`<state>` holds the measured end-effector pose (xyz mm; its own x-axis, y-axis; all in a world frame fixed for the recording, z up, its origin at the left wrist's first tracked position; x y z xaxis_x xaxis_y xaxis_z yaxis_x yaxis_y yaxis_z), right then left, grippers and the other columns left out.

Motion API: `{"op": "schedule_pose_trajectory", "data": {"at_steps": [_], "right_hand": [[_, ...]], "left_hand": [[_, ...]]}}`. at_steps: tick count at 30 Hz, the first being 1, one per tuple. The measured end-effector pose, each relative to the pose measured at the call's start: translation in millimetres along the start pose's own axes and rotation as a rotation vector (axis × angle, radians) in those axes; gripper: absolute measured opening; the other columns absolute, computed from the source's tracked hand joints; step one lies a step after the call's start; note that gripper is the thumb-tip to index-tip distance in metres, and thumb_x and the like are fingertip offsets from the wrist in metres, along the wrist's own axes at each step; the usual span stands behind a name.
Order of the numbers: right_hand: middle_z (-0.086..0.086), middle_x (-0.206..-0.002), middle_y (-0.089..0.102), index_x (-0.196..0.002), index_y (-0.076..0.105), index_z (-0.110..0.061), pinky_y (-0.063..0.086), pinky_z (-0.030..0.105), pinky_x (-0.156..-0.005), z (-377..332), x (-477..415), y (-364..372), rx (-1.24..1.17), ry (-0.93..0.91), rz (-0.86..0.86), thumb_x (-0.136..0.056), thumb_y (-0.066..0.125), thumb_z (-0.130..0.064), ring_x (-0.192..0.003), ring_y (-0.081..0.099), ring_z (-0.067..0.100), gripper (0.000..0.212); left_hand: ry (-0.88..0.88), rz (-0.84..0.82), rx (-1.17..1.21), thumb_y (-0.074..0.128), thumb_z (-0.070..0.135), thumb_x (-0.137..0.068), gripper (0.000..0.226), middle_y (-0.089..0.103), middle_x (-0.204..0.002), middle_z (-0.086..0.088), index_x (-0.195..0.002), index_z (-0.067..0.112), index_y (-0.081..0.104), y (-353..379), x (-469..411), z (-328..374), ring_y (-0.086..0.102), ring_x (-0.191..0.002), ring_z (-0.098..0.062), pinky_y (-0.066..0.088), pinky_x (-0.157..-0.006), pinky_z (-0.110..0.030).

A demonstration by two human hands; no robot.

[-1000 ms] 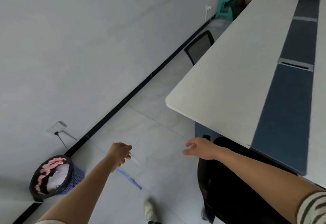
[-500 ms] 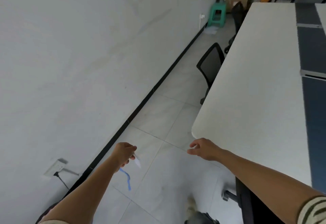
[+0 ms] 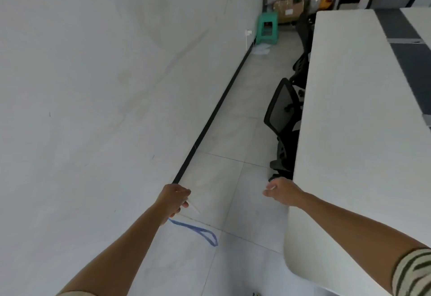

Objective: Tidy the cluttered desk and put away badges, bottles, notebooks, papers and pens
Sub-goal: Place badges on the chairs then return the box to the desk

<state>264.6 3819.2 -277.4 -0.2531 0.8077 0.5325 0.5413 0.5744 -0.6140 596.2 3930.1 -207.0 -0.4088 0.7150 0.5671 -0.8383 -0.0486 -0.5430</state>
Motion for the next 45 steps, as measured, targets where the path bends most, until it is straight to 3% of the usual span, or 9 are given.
{"op": "schedule_pose_trajectory", "data": {"at_steps": [3,6,11,16,22,33,38,41,45], "right_hand": [[-0.003,-0.098,0.067,-0.107,0.065,-0.024,0.053,0.025,-0.077,-22.7,-41.3,-21.8,-0.015,0.016,0.036,-0.081,0.072,-0.047,-0.087,0.065,0.012,0.035],[-0.011,-0.082,0.061,-0.09,0.064,-0.026,0.044,0.02,-0.061,-36.6,-85.3,-41.3,-0.029,0.026,0.062,-0.081,0.07,-0.048,-0.076,0.061,0.008,0.025],[-0.007,-0.074,0.063,-0.075,0.061,-0.026,0.045,0.023,-0.061,-52.0,-156.0,-78.6,-0.112,0.118,0.196,-0.082,0.07,-0.042,-0.073,0.065,0.013,0.019],[0.012,-0.101,0.072,-0.102,0.069,0.0,0.053,0.037,-0.081,-68.6,-191.6,-103.4,-0.195,0.251,0.289,-0.087,0.068,-0.034,-0.089,0.068,0.024,0.037],[0.004,-0.106,0.069,-0.115,0.067,-0.013,0.05,0.027,-0.075,-79.8,-219.1,-137.6,-0.238,0.342,0.381,-0.086,0.068,-0.04,-0.095,0.066,0.02,0.04],[0.005,-0.142,0.052,-0.147,0.036,-0.023,0.05,0.037,-0.096,-45.1,-360.4,-215.0,-0.337,0.516,0.436,-0.082,0.069,-0.052,-0.12,0.056,0.025,0.079],[0.007,-0.135,0.052,-0.153,0.021,-0.018,0.051,0.035,-0.088,-36.5,-415.7,-225.5,-0.319,0.598,0.34,-0.082,0.069,-0.051,-0.114,0.058,0.026,0.091],[0.008,-0.125,0.056,-0.153,0.016,-0.014,0.051,0.03,-0.07,-32.1,-435.8,-218.7,-0.269,0.682,0.282,-0.085,0.065,-0.047,-0.098,0.062,0.023,0.09],[0.01,-0.141,0.048,-0.154,0.015,-0.016,0.047,0.037,-0.092,-21.3,-449.4,-209.7,-0.191,0.841,0.274,-0.09,0.06,-0.038,-0.125,0.049,0.029,0.082]], "left_hand": [[0.012,-0.039,-0.026,0.057,0.018,-0.092,0.016,0.068,-0.074,-0.013,-0.093,0.004,0.065,-14.7,-41.4,28.9,0.036,-0.046,-0.015,0.027,-0.047,-0.021],[-0.021,-0.062,-0.087,0.056,0.017,-0.092,0.014,0.068,-0.074,-0.012,-0.093,0.005,0.063,-28.3,-97.2,58.1,0.037,-0.044,-0.014,0.027,-0.044,-0.02],[0.105,-0.159,-0.149,0.057,0.018,-0.093,0.015,0.065,-0.072,-0.012,-0.092,0.004,0.062,-48.3,-197.0,133.0,0.036,-0.042,-0.013,0.028,-0.041,-0.018],[0.213,-0.242,-0.224,0.056,0.017,-0.093,0.019,0.064,-0.071,-0.012,-0.096,0.0,0.064,-57.3,-277.6,220.3,0.037,-0.042,-0.013,0.026,-0.041,-0.018],[0.299,-0.374,-0.294,0.054,0.012,-0.091,0.013,0.062,-0.072,-0.013,-0.087,0.002,0.061,-29.9,-342.2,299.2,0.036,-0.042,-0.014,0.025,-0.043,-0.021],[0.314,-0.542,-0.491,0.056,0.018,-0.093,0.012,0.067,-0.079,-0.012,-0.087,0.008,0.061,75.9,-482.5,434.1,0.04,-0.046,-0.013,0.029,-0.045,-0.021],[0.364,-0.568,-0.509,0.057,0.019,-0.094,0.015,0.067,-0.078,-0.012,-0.095,0.005,0.063,122.5,-530.0,506.6,0.038,-0.044,-0.013,0.029,-0.044,-0.021],[0.369,-0.626,-0.561,0.056,0.02,-0.093,0.016,0.067,-0.077,-0.011,-0.096,0.006,0.063,147.3,-543.8,532.5,0.039,-0.046,-0.013,0.029,-0.045,-0.02],[0.393,-0.738,-0.706,0.054,0.02,-0.093,0.016,0.066,-0.079,-0.01,-0.096,0.008,0.064,180.3,-566.7,554.0,0.039,-0.048,-0.014,0.028,-0.045,-0.02]]}}
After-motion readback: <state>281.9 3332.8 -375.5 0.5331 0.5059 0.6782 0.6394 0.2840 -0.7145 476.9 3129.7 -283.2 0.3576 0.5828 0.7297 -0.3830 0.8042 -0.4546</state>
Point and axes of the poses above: each hand's wrist, its own x-axis away from the middle knuckle, its own y-axis out of the palm, z = x × y, the point moved 7 cm from there along -x, towards the middle knuckle
